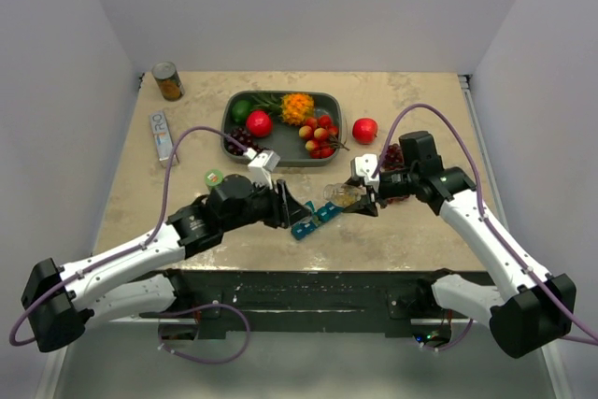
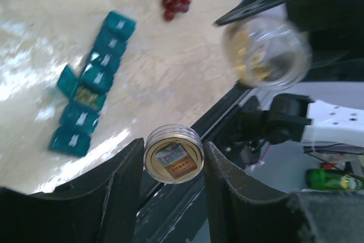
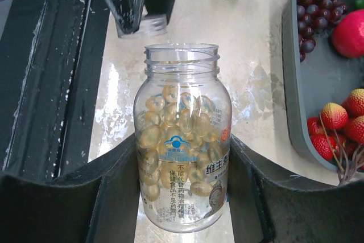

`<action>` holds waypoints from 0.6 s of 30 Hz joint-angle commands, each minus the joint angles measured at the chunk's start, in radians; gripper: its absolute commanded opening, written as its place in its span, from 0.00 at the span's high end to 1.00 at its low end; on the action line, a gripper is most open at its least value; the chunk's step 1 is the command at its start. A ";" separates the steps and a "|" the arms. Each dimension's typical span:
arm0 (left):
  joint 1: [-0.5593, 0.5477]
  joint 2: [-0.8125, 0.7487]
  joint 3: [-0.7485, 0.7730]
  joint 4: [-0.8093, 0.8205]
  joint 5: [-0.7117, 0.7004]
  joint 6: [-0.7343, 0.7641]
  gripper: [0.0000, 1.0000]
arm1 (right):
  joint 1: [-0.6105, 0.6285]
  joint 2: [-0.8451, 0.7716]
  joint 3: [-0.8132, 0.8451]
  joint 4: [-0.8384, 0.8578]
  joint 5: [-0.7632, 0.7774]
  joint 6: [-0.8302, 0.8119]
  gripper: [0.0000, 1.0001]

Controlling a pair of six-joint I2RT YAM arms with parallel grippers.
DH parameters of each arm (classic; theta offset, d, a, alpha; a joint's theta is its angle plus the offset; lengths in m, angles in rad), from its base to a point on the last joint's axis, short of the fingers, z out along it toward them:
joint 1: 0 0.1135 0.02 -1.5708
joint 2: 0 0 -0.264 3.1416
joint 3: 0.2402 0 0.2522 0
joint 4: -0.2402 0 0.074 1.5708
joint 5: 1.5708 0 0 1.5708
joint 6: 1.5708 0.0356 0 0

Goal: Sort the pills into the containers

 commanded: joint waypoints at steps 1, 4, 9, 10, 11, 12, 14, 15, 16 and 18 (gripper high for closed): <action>0.048 0.035 0.111 0.199 0.158 0.013 0.92 | -0.004 0.010 0.001 -0.028 0.021 -0.054 1.00; 0.075 0.078 0.156 0.227 0.229 0.015 0.92 | -0.004 0.010 0.001 -0.029 0.030 -0.054 1.00; 0.097 0.132 0.199 0.242 0.289 0.018 0.92 | -0.006 0.004 0.000 -0.032 0.030 -0.062 1.00; 0.100 0.139 0.200 0.245 0.293 0.015 0.92 | -0.006 0.004 0.000 -0.037 0.027 -0.065 1.00; 0.103 0.147 0.200 0.257 0.307 0.012 0.92 | -0.006 0.002 0.000 -0.040 0.020 -0.071 1.00; 0.103 0.153 0.200 0.263 0.313 0.006 0.92 | -0.004 0.001 0.000 -0.042 0.015 -0.071 1.00; 0.106 0.169 0.205 0.263 0.321 0.002 0.92 | -0.004 0.001 0.001 -0.045 0.010 -0.074 1.00; 0.106 0.173 0.207 0.263 0.323 0.002 0.92 | -0.006 0.001 0.001 -0.045 0.007 -0.074 1.00; 0.108 0.178 0.211 0.263 0.326 0.002 0.92 | -0.004 -0.001 0.001 -0.046 0.006 -0.074 1.00; 0.108 0.189 0.213 0.266 0.333 0.002 0.92 | -0.006 -0.002 0.001 -0.045 0.004 -0.069 1.00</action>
